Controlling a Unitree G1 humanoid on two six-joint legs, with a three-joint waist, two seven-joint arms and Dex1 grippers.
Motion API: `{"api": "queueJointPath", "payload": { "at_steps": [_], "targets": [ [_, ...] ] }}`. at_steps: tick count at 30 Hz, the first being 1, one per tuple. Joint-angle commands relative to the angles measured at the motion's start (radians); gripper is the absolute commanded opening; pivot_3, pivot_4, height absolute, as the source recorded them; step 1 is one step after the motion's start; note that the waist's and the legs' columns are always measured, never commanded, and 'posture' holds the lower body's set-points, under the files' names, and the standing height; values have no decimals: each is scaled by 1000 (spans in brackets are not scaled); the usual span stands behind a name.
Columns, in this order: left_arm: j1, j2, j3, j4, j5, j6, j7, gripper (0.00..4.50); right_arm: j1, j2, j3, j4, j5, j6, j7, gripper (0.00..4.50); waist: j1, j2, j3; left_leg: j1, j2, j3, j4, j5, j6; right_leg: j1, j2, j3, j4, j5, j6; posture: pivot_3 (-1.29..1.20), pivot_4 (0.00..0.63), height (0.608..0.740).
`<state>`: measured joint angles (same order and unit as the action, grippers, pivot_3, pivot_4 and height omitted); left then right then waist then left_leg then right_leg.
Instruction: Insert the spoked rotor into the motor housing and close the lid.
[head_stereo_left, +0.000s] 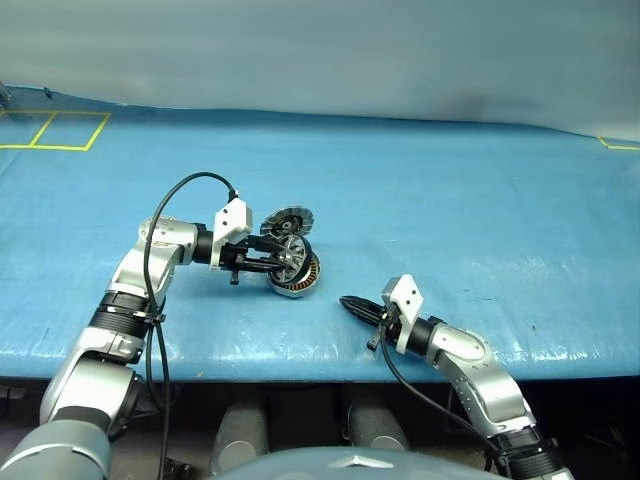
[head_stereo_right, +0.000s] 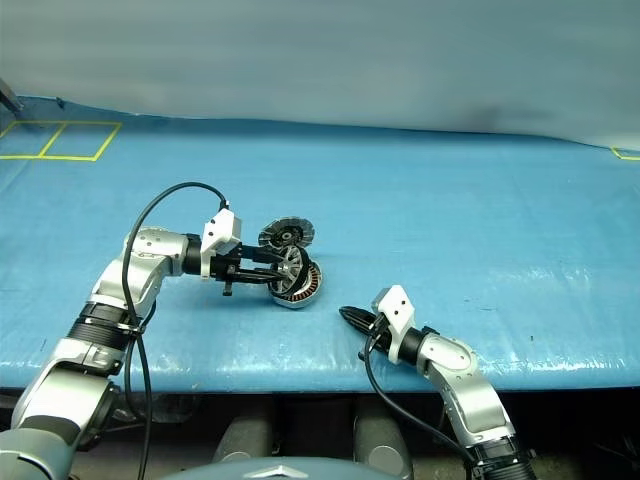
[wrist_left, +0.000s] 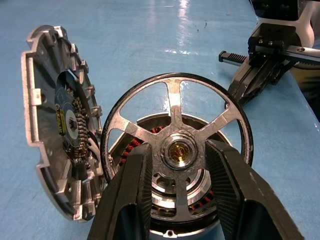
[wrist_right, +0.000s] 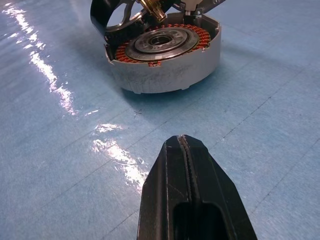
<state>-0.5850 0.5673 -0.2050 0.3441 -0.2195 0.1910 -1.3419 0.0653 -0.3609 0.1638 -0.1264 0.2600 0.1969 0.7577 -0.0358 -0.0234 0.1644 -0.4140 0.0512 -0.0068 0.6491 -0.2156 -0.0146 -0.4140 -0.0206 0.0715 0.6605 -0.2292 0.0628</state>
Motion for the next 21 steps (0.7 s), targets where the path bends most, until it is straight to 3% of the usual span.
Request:
{"api": "queueJointPath", "payload": {
  "at_steps": [1, 2, 9, 21],
  "targets": [
    [-17, 6, -1, 10, 13, -4, -5, 1604, -4, 4, -5, -9, 3, -24, -1, 0, 0, 0, 0, 0, 0, 0, 0, 0, 0, 0, 0, 0, 0, 0, 0, 0, 150, 740],
    [-16, 6, -1, 10, 15, -6, -4, 2153, -5, 4, -4, -7, 1, -25, -2, 0, 0, 0, 0, 0, 0, 0, 0, 0, 0, 0, 0, 0, 0, 0, 0, 0, 150, 740],
    [-8, 7, 6, 13, 37, -37, 13, 4368, -15, 5, -3, 8, -9, -30, -5, 0, 1, 0, 0, 0, 0, 0, 0, 0, 0, 0, 0, 0, 0, 0, 0, 0, 150, 740],
    [10, -1, 51, -11, -15, -29, 7, 4443, -21, 6, -1, 15, -16, -31, -9, 0, 0, 0, 0, 0, 0, 0, 0, 0, 0, 0, 0, 0, 0, 0, 0, 0, 150, 740]
  ]
}}
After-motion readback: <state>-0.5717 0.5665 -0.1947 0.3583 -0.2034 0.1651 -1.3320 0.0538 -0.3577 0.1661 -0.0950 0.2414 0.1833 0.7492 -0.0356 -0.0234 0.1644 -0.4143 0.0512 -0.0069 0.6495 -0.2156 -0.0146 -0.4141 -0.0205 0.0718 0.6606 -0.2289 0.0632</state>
